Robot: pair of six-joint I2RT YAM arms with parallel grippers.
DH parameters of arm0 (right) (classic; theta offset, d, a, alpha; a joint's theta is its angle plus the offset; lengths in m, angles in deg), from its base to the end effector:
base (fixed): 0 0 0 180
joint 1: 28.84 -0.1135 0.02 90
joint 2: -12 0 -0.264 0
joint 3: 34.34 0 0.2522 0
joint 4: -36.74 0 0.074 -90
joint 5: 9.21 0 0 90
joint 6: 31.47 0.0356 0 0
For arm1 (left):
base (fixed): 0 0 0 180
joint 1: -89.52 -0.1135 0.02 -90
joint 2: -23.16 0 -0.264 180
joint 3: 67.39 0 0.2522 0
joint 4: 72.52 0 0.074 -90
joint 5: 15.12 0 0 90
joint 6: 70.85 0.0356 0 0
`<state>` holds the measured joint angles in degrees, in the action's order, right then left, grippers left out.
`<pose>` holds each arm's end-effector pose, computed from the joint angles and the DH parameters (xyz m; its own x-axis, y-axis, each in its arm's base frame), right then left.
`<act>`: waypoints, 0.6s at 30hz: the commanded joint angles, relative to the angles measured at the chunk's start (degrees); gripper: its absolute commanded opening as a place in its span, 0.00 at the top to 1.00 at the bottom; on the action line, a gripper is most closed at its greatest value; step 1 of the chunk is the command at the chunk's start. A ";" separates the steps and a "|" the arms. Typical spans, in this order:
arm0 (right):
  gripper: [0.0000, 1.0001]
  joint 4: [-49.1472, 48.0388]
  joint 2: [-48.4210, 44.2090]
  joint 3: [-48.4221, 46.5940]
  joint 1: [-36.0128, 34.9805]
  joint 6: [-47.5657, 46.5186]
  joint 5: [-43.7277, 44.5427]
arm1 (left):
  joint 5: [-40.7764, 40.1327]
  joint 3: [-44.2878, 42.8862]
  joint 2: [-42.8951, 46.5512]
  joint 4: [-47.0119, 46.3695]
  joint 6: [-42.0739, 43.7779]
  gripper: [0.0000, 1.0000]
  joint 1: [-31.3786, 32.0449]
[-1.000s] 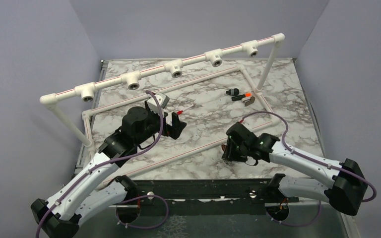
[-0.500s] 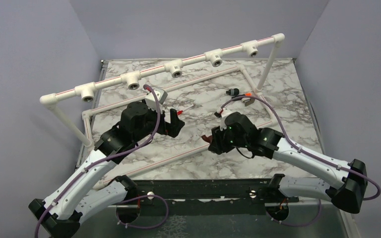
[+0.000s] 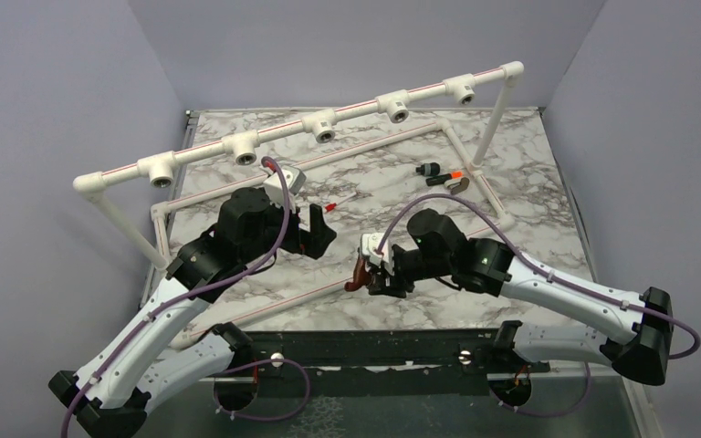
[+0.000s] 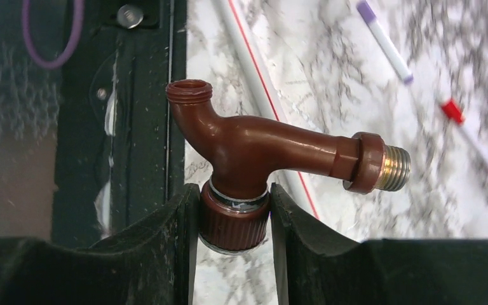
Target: Install the water faucets
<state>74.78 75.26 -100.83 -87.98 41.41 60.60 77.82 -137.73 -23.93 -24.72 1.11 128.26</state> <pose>0.1132 0.2134 0.3022 0.0001 -0.5384 -0.8427 -0.9951 0.0834 -0.0534 0.1327 -0.1088 0.3609 -0.5130 0.0150 -0.8583 0.5285 0.7934 -0.3019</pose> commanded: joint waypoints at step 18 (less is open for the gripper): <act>0.99 13.44 7.15 -8.90 -6.01 -51.81 -3.88 | 27.91 -0.55 -0.75 7.27 -1.34 0.04 0.23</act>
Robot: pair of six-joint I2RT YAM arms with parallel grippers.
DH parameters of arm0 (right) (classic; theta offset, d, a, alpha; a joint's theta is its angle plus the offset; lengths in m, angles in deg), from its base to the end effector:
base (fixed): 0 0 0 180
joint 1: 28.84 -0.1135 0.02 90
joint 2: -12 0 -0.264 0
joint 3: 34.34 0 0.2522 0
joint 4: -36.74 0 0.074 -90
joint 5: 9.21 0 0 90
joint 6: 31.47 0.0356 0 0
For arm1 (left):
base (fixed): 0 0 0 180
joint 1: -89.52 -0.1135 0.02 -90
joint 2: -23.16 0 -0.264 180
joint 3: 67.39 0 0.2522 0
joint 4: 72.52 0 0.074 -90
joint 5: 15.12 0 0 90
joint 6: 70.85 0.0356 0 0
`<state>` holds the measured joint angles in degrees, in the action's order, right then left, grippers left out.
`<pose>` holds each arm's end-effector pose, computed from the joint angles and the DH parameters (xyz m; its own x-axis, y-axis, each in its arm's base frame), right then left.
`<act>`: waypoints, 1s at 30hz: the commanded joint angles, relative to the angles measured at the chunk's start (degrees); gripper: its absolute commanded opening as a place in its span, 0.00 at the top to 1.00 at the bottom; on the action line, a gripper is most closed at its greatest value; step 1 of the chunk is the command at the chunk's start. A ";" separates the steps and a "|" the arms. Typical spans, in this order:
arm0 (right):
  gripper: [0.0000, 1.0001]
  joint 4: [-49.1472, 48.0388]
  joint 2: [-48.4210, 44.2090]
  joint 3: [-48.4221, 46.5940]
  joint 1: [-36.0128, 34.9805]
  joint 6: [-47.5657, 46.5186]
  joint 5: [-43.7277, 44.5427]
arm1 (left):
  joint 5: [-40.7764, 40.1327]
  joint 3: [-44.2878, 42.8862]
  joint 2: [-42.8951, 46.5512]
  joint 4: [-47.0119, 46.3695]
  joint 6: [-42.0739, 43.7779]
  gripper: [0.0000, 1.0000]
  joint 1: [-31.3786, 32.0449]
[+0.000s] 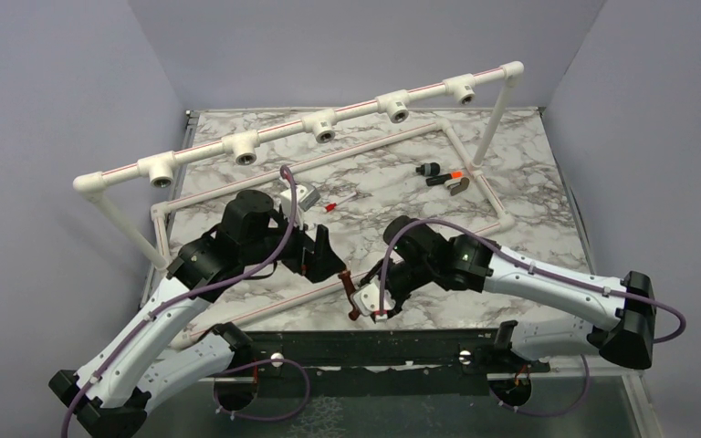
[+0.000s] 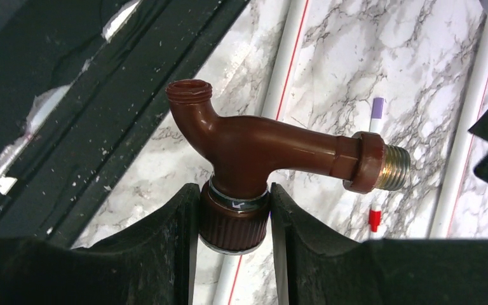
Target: Install the water faucets
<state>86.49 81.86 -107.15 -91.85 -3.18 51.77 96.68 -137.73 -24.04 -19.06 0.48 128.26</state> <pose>0.0994 0.2332 0.2977 0.6621 -0.3967 -0.6358 -0.7320 -0.5241 -0.4352 0.1204 -0.1135 0.3523 -0.6391 0.1317 -0.7578 0.6613 0.5972 -0.4539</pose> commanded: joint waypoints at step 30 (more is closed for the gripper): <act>0.99 -3.17 1.51 -2.57 -9.13 -17.40 17.62 | 20.97 2.12 -7.26 4.51 2.68 0.56 0.21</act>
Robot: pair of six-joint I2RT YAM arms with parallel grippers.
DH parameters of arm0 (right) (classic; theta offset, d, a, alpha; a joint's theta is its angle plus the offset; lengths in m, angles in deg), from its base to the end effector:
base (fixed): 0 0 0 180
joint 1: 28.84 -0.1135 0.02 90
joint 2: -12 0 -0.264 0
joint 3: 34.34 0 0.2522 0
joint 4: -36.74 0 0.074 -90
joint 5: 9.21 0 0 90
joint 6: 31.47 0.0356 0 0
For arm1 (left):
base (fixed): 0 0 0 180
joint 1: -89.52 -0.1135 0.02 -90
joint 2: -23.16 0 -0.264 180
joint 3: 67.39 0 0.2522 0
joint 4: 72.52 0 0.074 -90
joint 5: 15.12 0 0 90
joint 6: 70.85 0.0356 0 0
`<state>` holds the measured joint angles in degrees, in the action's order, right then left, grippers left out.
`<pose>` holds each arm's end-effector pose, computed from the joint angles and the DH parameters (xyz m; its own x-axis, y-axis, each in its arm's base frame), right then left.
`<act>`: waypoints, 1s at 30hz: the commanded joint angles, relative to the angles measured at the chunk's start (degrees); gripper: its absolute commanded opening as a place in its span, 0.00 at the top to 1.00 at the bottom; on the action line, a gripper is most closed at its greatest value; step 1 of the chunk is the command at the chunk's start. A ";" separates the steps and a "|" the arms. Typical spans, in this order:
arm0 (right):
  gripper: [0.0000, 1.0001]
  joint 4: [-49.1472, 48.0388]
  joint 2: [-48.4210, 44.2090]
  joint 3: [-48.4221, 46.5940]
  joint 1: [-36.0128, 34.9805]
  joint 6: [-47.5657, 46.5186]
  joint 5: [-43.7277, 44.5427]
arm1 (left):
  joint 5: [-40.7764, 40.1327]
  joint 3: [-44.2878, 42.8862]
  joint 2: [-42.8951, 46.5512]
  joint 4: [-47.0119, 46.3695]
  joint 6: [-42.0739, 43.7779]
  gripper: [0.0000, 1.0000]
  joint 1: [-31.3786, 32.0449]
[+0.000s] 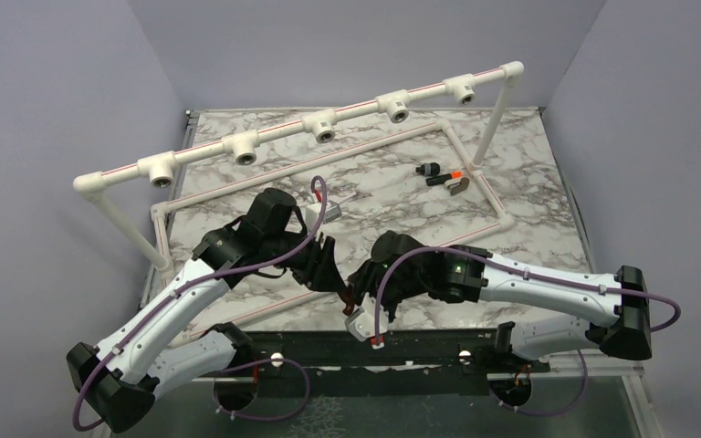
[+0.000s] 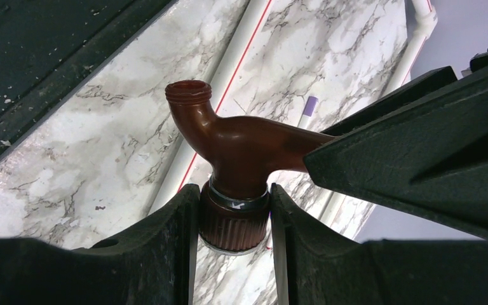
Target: Install the water faucets
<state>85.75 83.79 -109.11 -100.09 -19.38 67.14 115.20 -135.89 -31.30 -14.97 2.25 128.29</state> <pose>0.0771 0.2534 0.2992 0.9028 -0.2965 -0.3115 -0.4300 -0.6335 -0.6433 0.1295 -0.1335 0.3199 -0.7588 0.3251 -0.5644 0.6509 0.4129 -0.6371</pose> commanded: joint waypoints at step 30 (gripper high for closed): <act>0.44 -8.74 -7.67 2.95 -1.91 11.79 5.17 | 0.39 0.47 -0.29 0.58 0.82 1.00 0.20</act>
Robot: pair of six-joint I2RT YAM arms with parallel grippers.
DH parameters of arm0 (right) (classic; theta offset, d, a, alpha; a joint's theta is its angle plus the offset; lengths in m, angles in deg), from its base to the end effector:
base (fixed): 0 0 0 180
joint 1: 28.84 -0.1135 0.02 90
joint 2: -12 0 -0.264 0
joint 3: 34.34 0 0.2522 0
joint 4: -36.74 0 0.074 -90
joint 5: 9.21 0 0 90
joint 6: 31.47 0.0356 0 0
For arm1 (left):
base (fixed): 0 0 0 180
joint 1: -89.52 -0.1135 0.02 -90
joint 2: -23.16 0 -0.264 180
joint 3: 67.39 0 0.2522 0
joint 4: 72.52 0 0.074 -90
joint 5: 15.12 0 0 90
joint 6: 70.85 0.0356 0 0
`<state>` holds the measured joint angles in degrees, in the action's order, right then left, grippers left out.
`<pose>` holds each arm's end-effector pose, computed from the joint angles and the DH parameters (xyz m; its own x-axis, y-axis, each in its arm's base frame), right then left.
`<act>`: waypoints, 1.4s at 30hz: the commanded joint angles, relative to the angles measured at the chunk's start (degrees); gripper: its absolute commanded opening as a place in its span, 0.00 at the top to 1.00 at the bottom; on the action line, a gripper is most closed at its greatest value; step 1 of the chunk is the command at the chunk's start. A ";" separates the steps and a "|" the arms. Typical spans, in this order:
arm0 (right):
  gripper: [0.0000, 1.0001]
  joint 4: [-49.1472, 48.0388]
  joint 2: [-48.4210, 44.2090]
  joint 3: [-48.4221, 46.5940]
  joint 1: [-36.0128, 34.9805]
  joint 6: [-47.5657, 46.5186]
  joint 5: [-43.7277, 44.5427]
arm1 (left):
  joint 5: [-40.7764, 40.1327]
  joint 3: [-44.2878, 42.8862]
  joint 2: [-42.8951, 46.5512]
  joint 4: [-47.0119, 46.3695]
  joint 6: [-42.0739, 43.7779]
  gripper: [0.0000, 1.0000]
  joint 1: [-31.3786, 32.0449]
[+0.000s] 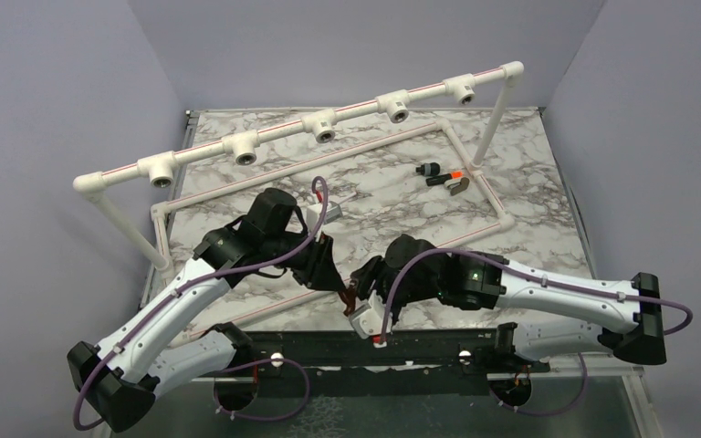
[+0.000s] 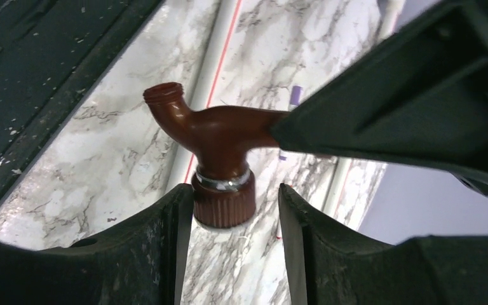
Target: Install the water faucets
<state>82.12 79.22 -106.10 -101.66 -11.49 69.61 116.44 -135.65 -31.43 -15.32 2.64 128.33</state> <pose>0.0677 0.2424 0.3056 0.8556 -0.3541 -0.3777 -0.5166 -0.5360 -0.6677 0.1294 -0.1344 0.3190 -0.7543 0.3338 -0.5653 0.6565 0.3927 -0.6441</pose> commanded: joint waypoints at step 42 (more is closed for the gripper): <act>0.31 -25.15 -9.80 12.59 16.77 86.01 3.29 | -23.85 4.94 14.57 -23.47 -5.08 1.00 0.13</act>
<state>65.20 69.73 -95.15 -89.57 65.14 86.89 92.16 -131.98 -18.97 -30.66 -1.01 128.29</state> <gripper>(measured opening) 0.694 0.308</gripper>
